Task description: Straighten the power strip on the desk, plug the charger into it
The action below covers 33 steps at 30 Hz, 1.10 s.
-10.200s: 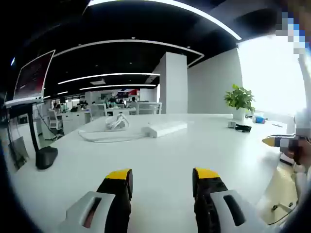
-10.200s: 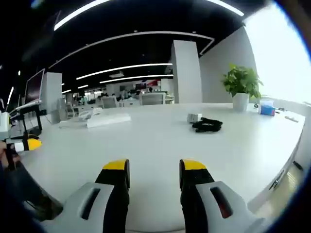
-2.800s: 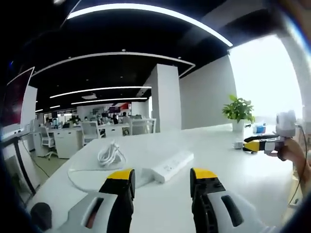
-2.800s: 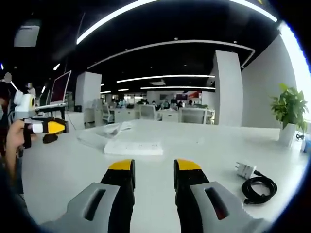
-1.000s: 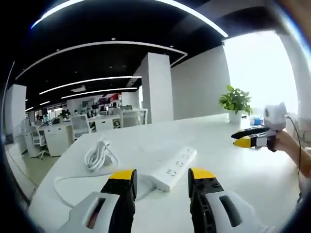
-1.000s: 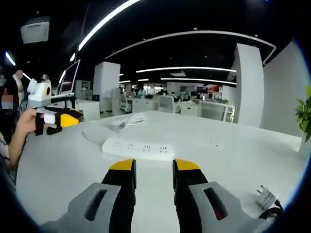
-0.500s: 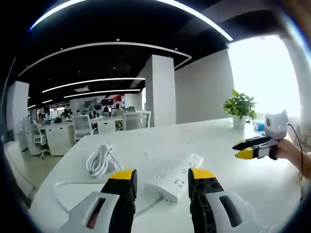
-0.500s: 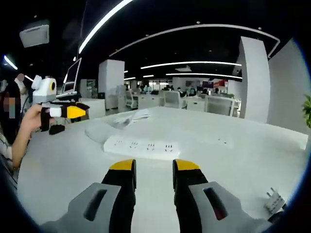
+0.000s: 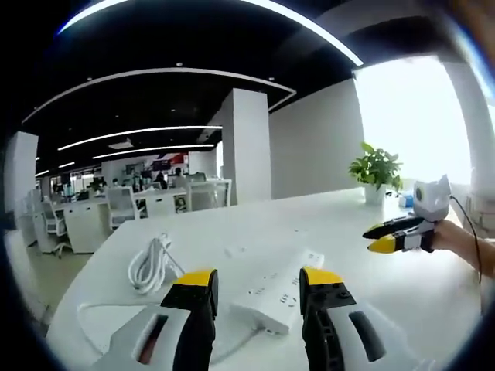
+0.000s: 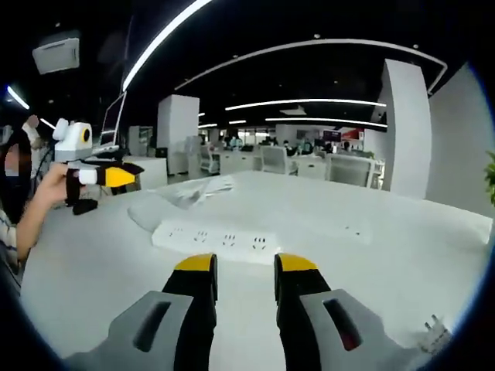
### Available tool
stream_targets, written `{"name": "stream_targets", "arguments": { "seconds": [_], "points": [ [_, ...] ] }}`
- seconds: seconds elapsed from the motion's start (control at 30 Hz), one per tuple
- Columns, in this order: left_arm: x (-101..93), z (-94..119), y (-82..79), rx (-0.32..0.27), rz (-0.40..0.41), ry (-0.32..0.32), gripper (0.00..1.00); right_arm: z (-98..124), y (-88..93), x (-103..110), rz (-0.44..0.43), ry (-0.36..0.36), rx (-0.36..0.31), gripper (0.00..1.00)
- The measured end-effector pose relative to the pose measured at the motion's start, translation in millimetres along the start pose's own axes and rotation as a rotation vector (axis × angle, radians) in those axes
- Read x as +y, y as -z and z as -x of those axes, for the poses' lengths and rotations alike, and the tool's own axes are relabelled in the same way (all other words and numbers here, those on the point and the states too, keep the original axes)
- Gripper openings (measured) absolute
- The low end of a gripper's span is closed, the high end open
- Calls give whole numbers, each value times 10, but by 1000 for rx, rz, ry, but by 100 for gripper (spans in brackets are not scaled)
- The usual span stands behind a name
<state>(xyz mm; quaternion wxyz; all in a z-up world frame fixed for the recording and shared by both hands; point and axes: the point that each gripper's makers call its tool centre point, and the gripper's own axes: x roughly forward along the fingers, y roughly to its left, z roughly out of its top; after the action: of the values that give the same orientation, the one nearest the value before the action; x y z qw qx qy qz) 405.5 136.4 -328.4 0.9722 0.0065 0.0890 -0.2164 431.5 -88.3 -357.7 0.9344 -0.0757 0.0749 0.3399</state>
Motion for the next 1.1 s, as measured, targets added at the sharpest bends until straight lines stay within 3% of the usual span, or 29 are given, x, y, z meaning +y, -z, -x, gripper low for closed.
{"name": "stream_targets", "arguments": {
  "seconds": [0.2, 0.37, 1.1],
  "points": [
    [18, -86, 56, -12, 2, 41, 43, -93, -3, -94, 38, -2, -11, 28],
    [44, -129, 103, -15, -12, 63, 42, -170, 20, -150, -1, -28, -10, 29],
    [-81, -236, 578, 113, -14, 126, 39, -457, 312, -272, -25, -81, 35, 27]
  ]
}}
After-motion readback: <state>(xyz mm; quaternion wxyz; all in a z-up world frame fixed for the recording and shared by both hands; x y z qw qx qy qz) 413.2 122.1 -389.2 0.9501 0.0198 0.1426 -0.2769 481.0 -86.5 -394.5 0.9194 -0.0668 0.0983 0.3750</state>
